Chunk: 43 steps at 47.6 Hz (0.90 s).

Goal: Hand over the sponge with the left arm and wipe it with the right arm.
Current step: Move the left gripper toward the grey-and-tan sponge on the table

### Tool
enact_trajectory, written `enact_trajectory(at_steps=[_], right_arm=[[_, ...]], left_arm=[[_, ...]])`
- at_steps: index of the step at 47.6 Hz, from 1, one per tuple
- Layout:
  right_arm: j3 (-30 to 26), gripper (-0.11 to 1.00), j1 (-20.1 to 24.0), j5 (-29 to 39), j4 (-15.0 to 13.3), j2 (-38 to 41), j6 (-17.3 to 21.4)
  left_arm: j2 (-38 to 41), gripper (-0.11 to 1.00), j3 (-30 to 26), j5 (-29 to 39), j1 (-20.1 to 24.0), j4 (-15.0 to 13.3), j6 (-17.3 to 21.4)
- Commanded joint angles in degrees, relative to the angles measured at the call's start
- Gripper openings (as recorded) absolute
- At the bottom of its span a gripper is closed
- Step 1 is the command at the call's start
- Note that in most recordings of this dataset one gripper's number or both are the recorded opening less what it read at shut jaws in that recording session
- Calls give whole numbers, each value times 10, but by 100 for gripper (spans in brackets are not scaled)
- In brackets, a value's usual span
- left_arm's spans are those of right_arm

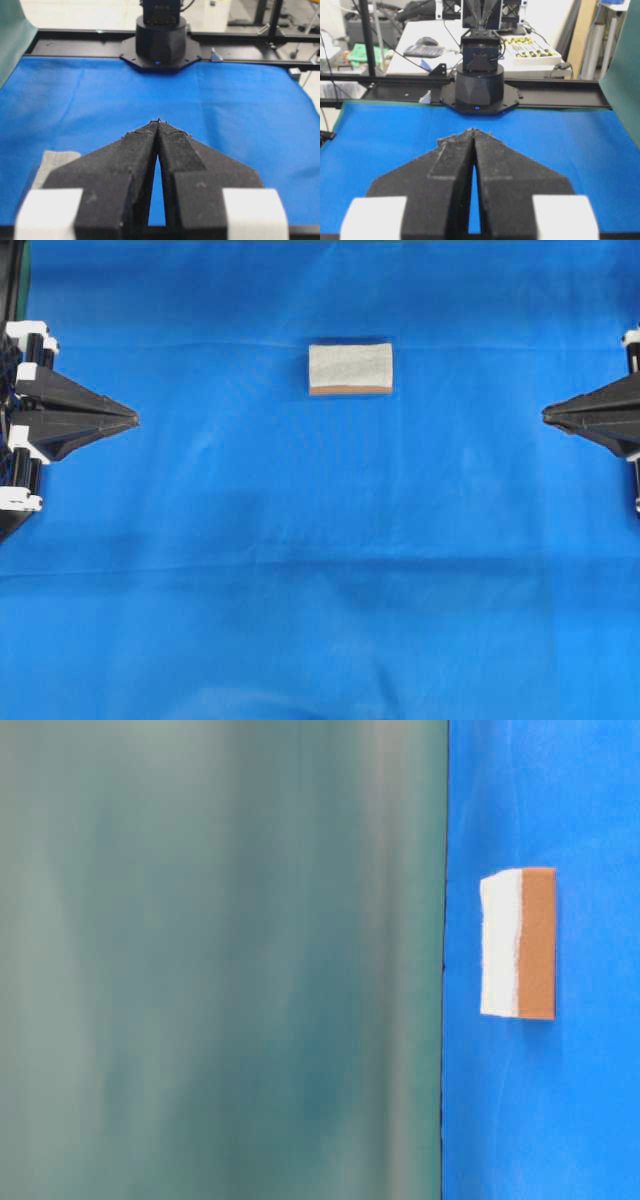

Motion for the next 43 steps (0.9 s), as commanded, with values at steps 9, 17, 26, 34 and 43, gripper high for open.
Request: enact_trajectory(at_steps=[9,17,26,34,43], right_arm=[[-29,3,-5,42,-8,6,-11],[-34,3,-11,55,-8,8,-11],[-33,3,-12,58,-8,11,-11],[-33,3,-12,58,-7,13,-11],[-31,3,-12,59,-8,19,-10]], left_arm=[[30,2,-24,-17,11,-8,32],[89,2,-40,-42,38,-10,51],[167,2,-68,-59,85,-10,55],[254,3,-106,-57,106,-10,57],[363,47,-169,-47,119,-10,105]])
